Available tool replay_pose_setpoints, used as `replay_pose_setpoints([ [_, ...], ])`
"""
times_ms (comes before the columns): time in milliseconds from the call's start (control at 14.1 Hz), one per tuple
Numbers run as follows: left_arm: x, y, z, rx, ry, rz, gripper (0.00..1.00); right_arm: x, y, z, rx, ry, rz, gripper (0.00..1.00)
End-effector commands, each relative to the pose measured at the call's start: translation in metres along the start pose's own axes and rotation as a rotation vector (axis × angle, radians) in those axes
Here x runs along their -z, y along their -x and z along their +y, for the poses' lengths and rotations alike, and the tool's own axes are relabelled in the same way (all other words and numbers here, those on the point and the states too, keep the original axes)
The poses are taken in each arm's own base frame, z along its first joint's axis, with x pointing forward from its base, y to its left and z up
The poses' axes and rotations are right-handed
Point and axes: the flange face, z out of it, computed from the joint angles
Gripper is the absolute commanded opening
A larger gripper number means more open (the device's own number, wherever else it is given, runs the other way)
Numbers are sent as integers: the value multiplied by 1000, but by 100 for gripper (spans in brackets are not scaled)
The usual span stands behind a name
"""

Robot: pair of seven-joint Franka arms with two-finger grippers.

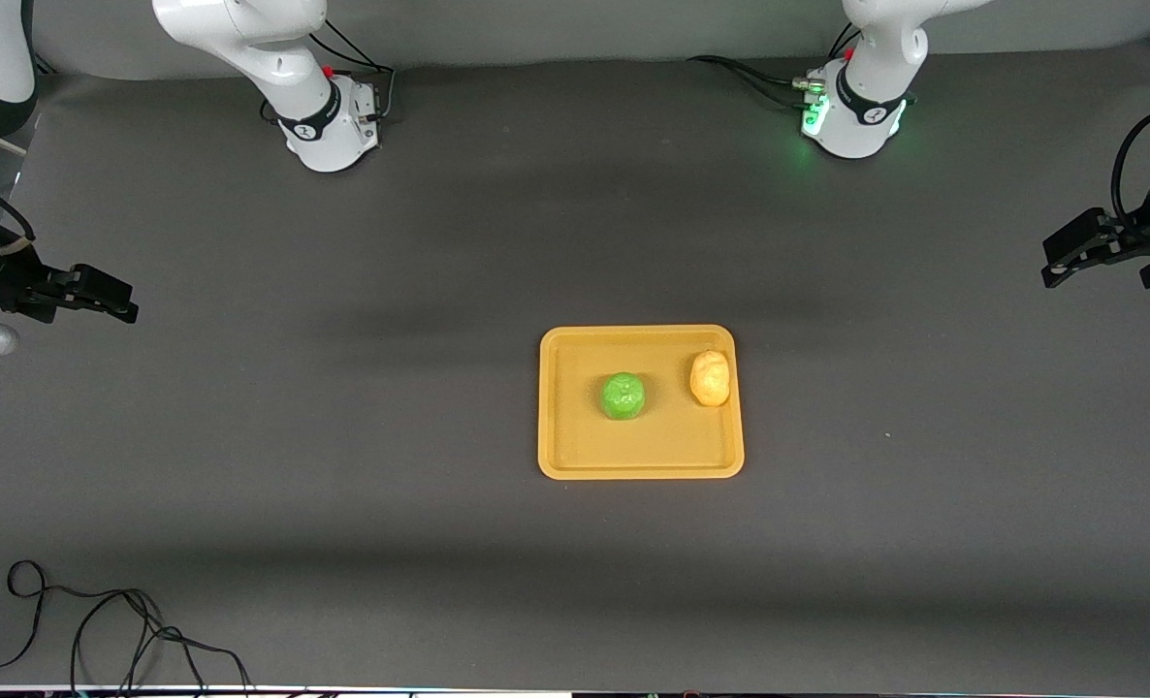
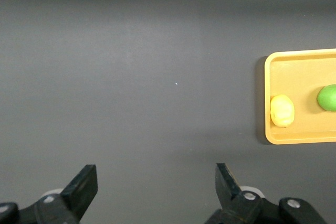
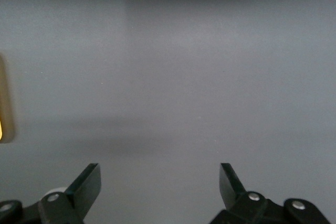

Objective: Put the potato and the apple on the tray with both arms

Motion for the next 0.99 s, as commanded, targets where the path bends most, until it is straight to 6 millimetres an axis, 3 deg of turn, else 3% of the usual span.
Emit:
replay_pose_setpoints([
  [0, 4, -1, -1, 1, 2, 7, 100, 11, 7, 5, 3, -6, 21, 100],
  [355, 4, -1, -1, 1, 2, 4, 100, 16, 14, 12, -14, -18, -28, 100],
  [923, 3, 0, -2, 3, 2, 1, 100, 13, 18, 6, -13, -82, -67, 100],
])
